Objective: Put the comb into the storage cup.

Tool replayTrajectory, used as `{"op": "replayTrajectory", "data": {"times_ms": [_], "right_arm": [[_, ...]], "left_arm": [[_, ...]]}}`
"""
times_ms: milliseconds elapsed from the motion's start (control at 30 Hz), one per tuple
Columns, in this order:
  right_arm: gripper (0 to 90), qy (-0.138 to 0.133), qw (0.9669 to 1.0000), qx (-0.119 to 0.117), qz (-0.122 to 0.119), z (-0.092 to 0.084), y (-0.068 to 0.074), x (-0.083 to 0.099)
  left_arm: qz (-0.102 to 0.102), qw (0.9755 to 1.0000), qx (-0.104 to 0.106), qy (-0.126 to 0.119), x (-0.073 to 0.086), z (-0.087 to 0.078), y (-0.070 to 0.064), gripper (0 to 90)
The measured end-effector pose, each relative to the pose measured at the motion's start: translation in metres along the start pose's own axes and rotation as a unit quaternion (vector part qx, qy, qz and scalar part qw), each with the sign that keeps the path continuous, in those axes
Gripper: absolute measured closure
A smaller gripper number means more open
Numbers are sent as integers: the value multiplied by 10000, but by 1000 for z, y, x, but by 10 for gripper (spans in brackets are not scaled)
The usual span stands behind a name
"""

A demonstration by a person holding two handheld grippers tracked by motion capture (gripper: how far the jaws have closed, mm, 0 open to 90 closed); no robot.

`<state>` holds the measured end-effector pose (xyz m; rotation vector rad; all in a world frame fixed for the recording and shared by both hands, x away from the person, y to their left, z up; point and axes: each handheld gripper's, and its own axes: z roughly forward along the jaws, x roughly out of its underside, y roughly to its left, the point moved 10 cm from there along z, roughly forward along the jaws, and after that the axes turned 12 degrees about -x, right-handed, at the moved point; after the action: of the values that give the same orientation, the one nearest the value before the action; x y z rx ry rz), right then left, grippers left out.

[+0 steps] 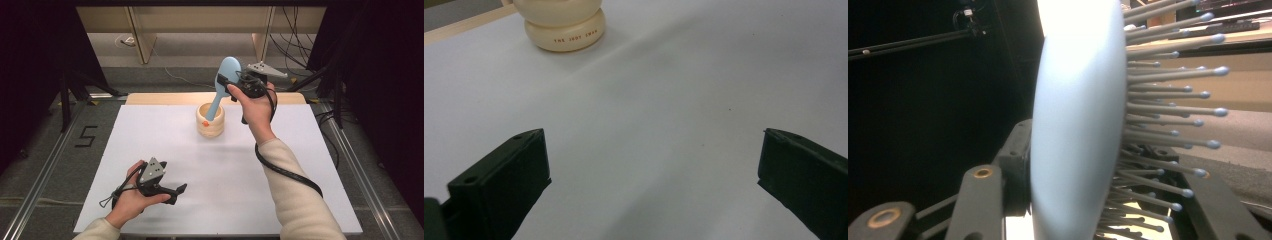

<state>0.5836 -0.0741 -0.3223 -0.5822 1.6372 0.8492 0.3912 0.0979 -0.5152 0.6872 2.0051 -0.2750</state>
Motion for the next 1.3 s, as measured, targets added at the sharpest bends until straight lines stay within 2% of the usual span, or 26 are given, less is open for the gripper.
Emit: {"op": "replayTrajectory", "data": {"times_ms": [1300], "right_arm": [[517,-58,9998,191,5,7,-12,-1]], "left_arm": [[-1,10000,5,-1,0,0,0,0]]}}
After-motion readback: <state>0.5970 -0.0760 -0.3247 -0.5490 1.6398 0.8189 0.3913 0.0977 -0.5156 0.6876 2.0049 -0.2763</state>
